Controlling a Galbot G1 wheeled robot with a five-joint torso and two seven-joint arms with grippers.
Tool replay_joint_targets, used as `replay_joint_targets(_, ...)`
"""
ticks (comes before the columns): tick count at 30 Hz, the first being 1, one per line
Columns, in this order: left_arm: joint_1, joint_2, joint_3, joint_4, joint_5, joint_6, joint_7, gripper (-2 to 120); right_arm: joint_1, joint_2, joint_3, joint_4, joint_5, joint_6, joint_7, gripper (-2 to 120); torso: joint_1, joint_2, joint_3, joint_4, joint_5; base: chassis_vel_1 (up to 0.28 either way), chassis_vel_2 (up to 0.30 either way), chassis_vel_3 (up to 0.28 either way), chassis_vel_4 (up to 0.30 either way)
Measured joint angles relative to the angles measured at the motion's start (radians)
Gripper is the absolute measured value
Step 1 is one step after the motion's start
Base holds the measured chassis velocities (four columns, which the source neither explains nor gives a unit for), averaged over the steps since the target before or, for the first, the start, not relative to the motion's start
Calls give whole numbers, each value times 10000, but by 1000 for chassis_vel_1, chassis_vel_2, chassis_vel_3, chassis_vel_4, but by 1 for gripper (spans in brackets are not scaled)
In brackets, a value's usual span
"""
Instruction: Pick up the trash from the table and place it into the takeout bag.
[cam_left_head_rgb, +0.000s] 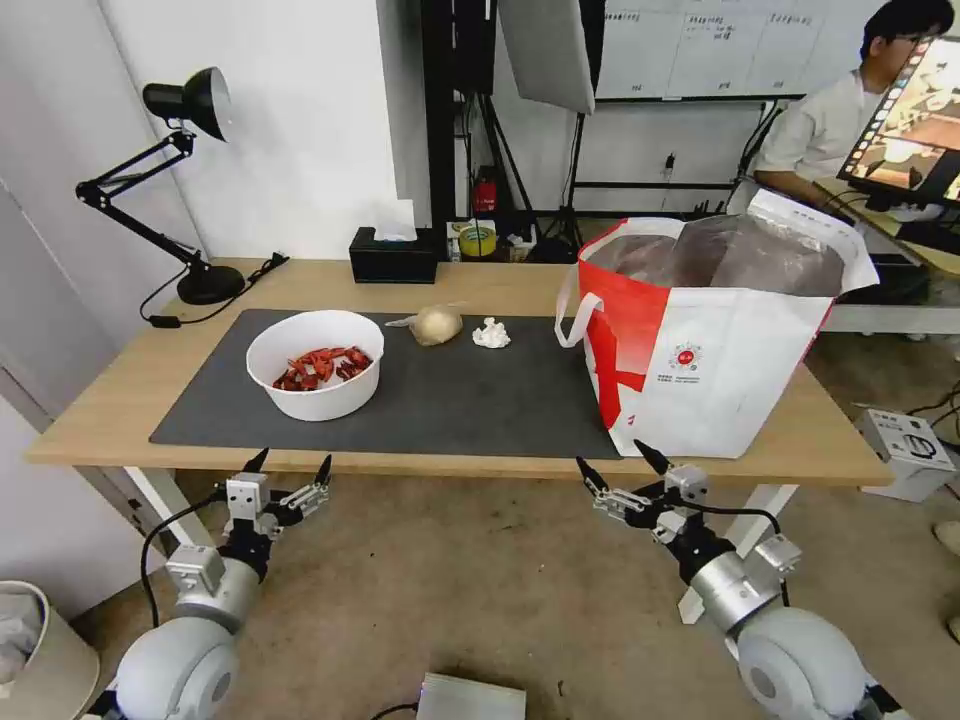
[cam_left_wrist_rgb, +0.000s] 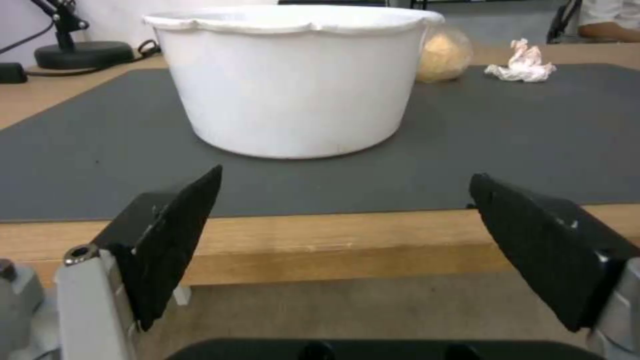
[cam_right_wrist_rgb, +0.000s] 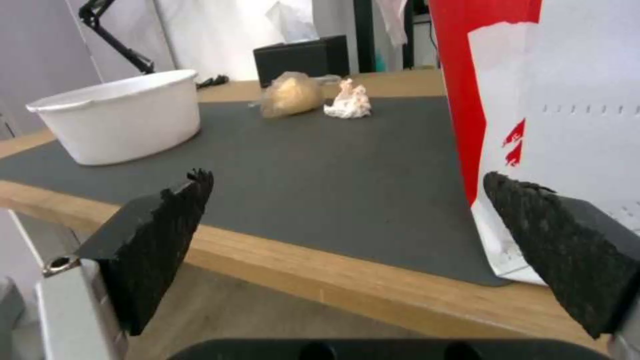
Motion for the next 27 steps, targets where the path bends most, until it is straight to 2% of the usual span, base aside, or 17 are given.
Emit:
replay_joint_targets(14,-39,-84,91,22,68,0,-5,100,249,-29,-266,-14,-16,-25,15,100,0,0,0,-1,0,0,0,0,0)
replay_joint_targets(18,-45,-61,69,-32,68,0,-21,100,785,-102,-734,80,28,-161,187,100,0,0,0,0,0,0,0,0,0)
replay_joint_targets(27,-116,103,172,-144,46,6,-246,100,2709,-127,-2197,165,530,-1183,843,100,0,0,0,-1,-1,0,0,0,0)
